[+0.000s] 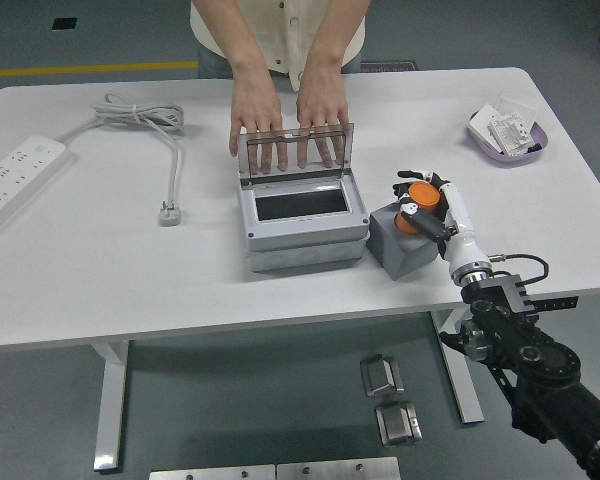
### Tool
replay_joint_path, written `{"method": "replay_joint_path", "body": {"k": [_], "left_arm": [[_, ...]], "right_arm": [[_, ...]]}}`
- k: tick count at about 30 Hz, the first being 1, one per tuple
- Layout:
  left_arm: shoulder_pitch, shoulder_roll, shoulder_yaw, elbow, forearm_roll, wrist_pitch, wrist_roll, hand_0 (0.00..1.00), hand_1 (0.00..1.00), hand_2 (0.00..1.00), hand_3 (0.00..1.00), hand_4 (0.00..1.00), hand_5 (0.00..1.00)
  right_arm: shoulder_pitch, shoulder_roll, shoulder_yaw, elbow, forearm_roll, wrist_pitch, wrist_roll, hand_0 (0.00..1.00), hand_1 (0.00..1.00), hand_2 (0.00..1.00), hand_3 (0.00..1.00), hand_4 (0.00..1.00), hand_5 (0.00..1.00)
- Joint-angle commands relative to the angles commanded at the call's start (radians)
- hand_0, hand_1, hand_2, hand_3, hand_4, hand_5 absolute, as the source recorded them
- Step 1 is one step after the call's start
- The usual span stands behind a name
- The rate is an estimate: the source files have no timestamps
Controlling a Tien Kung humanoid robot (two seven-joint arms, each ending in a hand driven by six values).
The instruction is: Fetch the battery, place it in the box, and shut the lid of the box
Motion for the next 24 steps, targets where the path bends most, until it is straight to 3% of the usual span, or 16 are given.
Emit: {"method": "replay_joint_path", "body": {"k": [1,11,12,24], "left_arm": [[0.0,0.0,0.0,0.0,0.0,0.0,0.0,0.617,0.673,0.67,0.702,0.683,0.142],[0.005,-0.001,0.002,0.0,-0.001,0.0,0.002,0.618,0.673,0.671,0.702,0.684,0.144],[0.005,-0.001,0.003,0.0,-0.002,0.0,0.001,0.619,0.673,0.672,0.703,0.687,0.149],[0.006,0.0,0.0,0.0,0.001,0.001,0.002,0.621,0.673,0.674,0.704,0.691,0.152]], "right_arm": [[0.001,0.0,0.0,0.003,0.001,-0.002,0.0,0.651,0.564,0.522,0.523,0.002,0.14],[0.009,-0.008,0.001,0.031,0.006,-0.013,-0.007,0.642,0.553,0.507,0.489,0.002,0.084],[0.01,-0.009,0.001,0.034,0.007,-0.013,-0.008,0.649,0.544,0.51,0.469,0.002,0.002],[0.023,-0.02,0.007,0.091,-0.001,-0.03,-0.027,0.632,0.529,0.5,0.422,0.002,0.002]]}}
